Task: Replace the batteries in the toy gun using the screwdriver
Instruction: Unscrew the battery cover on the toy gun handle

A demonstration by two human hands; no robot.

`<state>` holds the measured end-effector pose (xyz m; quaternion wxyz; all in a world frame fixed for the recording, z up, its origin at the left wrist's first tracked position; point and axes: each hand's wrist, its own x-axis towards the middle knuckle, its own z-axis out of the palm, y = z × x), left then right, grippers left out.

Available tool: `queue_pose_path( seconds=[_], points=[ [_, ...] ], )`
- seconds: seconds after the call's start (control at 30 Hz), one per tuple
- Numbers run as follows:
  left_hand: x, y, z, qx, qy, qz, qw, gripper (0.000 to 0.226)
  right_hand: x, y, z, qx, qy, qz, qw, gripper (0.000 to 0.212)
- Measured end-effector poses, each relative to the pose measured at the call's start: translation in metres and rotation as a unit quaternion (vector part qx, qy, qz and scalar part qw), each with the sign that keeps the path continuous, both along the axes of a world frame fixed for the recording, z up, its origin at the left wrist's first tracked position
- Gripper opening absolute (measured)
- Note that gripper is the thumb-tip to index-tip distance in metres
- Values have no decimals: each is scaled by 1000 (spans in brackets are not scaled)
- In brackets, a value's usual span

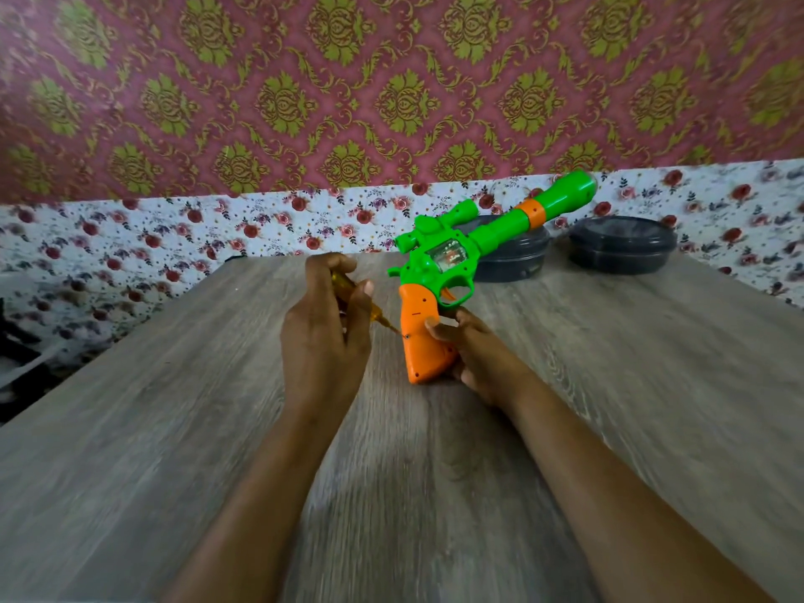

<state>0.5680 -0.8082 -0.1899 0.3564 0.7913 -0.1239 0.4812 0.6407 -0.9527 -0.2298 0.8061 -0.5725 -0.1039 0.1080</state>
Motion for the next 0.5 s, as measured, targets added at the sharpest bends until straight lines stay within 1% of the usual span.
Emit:
queue_pose_path(
  seconds=[0.13,0.27,0.5],
  points=[
    [1,-3,-1,5,-6,-15,1000,21,0,-1,0,-2,1,5,1000,40],
    [1,-4,-2,15,-12,-30,999,22,0,-3,1,-11,12,4,1000,43],
    [2,-2,-2,33,-18,-15,999,19,2,-4,1,-19,27,3,999,47]
  ],
)
